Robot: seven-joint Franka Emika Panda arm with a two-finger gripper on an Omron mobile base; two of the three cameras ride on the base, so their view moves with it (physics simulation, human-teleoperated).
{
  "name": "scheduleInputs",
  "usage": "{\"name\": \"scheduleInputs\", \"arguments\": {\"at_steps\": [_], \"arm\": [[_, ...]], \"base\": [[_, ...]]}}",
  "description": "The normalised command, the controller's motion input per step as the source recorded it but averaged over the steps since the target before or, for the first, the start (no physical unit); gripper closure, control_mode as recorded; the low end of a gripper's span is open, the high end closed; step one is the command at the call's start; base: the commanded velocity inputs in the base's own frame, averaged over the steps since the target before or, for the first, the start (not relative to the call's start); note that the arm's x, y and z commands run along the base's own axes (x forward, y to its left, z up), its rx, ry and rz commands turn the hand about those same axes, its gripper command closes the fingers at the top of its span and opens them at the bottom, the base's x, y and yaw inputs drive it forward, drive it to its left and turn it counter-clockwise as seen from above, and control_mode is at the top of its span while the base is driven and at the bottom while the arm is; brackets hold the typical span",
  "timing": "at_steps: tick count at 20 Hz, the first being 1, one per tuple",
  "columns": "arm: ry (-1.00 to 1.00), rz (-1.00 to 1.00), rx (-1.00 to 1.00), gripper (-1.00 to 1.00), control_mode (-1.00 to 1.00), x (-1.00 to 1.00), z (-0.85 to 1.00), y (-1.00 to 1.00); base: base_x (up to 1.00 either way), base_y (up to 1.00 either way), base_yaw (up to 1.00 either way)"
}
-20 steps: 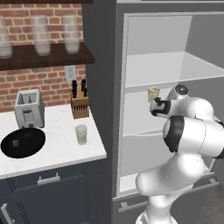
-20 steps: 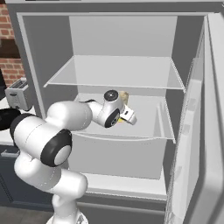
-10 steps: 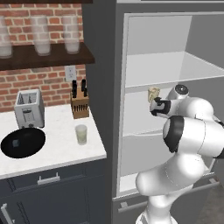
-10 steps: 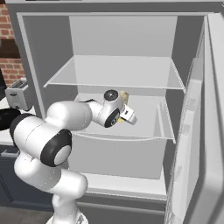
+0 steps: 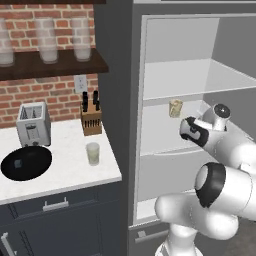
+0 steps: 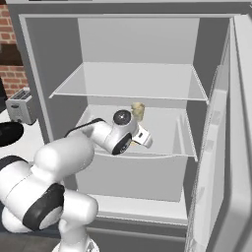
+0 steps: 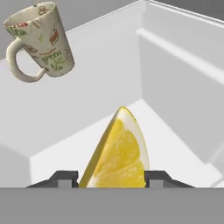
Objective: Grab a lemon wedge from the fridge and one ice cube from the ice bowl, and put them in the glass of lemonade.
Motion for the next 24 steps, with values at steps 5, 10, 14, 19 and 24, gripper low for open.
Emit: {"name": "scheduleInputs", "arguments": {"at_steps": [5, 10, 14, 19, 24], "arm": [[-0.10, 0.11, 0.00, 1.00, -1.00, -1.00, 0.53, 0.07], [-0.09, 0.15, 0.00, 1.00, -1.00, -0.99, 0.93, 0.26], [0.02, 0.13, 0.00, 1.00, -1.00, -0.76, 0.95, 0.39], [0.28, 0.10, -0.01, 1.00, -1.00, -0.56, 0.63, 0.61], [0.48, 0.09, -0.02, 1.00, -1.00, -0.26, 0.21, 0.70]], "base": [[0.00, 0.00, 0.00], [0.00, 0.00, 0.00], [0.00, 0.00, 0.00], [0.00, 0.00, 0.00], [0.00, 0.00, 0.00]]}}
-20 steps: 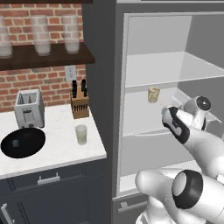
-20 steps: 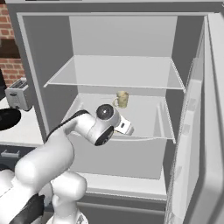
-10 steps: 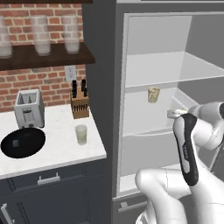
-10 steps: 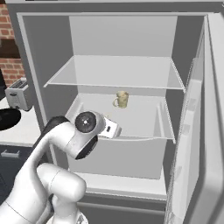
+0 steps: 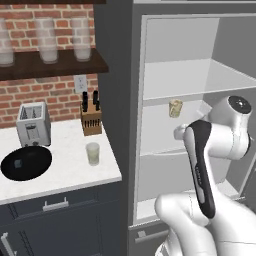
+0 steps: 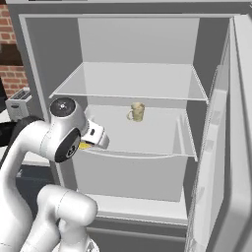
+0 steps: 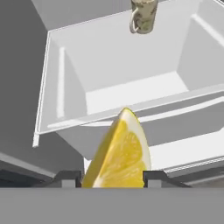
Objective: Grab a lemon wedge from the fridge and one ice cube from the ice bowl, and put them in the glass of lemonade.
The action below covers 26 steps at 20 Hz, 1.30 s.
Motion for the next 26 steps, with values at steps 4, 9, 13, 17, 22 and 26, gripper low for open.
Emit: {"name": "scheduleInputs", "arguments": {"at_steps": [4, 9, 13, 17, 22, 26], "arm": [[0.31, 0.01, 0.00, 1.00, -1.00, -0.35, -0.01, 0.34], [0.13, 0.00, 0.01, 1.00, -1.00, -0.38, -0.25, 0.13], [0.10, 0.00, 0.01, 1.00, -1.00, -0.10, -0.05, 0.03], [0.00, 0.00, 0.00, 1.00, -1.00, 0.00, 0.00, 0.00], [-0.01, 0.00, 0.00, 1.00, 1.00, -0.23, 0.00, 0.10], [0.00, 0.00, 0.00, 1.00, 1.00, 0.00, 0.00, 0.00]], "base": [[0.00, 0.00, 0.00], [0.00, 0.00, 0.00], [0.00, 0.00, 0.00], [0.00, 0.00, 0.00], [-0.19, 0.08, 0.00], [-0.85, 0.83, 0.00]]}}
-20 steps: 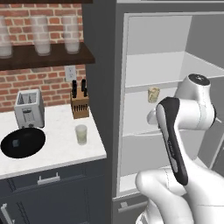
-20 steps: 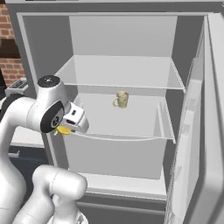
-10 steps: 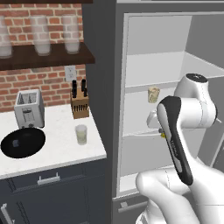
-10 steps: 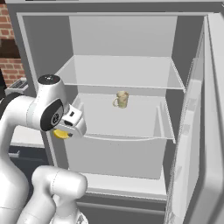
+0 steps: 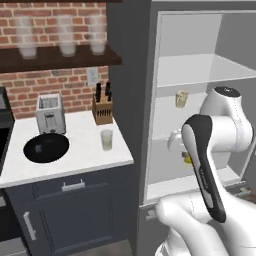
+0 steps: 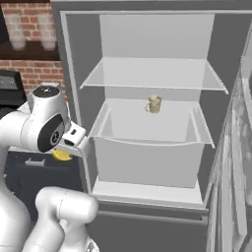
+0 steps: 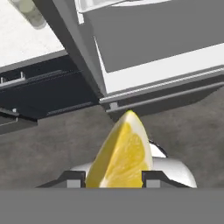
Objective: Grab a lemon wedge from the fridge and one ice cube from the ice bowl, and put them in the glass of lemonade.
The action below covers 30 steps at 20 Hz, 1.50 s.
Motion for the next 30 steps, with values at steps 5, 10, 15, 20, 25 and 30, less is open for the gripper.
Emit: {"name": "scheduleInputs", "arguments": {"at_steps": [5, 10, 15, 20, 25, 30], "arm": [[0.00, 0.00, 0.00, 1.00, 1.00, 0.00, 0.00, 0.00], [0.00, 0.00, 0.00, 1.00, 1.00, 0.00, 0.00, 0.00], [0.00, 0.00, 0.00, 1.00, 1.00, 0.00, 0.00, 0.00], [0.00, 0.00, 0.00, 1.00, 1.00, 0.00, 0.00, 0.00], [0.11, -0.09, -0.02, 1.00, -1.00, 0.22, 0.00, 0.06], [0.32, -0.23, -0.02, 1.00, -1.00, 0.53, 0.07, 0.03]], "base": [[-0.18, 1.00, -0.02], [0.34, 0.91, -0.13], [0.74, 0.11, -0.04], [0.61, 0.00, -0.09], [0.20, 0.05, -0.12], [0.00, 0.00, 0.00]]}}
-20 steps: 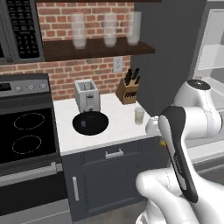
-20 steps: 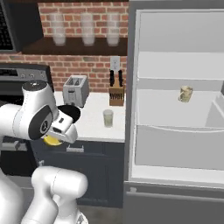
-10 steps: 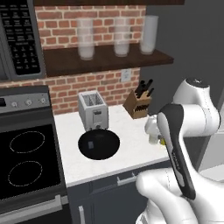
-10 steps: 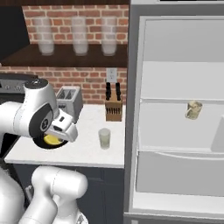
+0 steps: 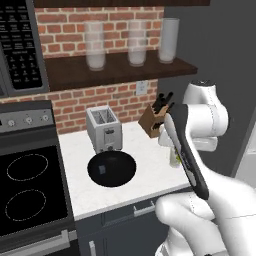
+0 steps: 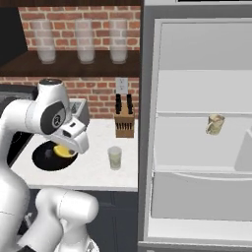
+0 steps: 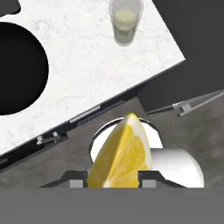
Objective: Grab a lemon wedge from the fridge and one ice cube from the ice bowl, and put them in the glass of lemonade.
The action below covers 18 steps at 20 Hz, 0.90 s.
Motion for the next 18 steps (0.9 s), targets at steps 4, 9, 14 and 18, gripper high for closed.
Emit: {"name": "scheduleInputs", "arguments": {"at_steps": [4, 9, 14, 18], "arm": [[0.40, -0.25, -0.02, 1.00, -1.00, 0.55, 0.01, 0.02], [0.20, -0.16, -0.02, 1.00, -1.00, 0.64, 0.00, 0.00], [0.19, -0.14, -0.02, 1.00, -1.00, 0.85, -0.33, -0.21], [-0.06, -0.20, -0.15, 1.00, -1.00, 0.40, -0.56, -0.19]], "base": [[0.00, 0.00, 0.00], [0.00, 0.00, 0.00], [0.00, 0.00, 0.00], [0.00, 0.00, 0.00]]}}
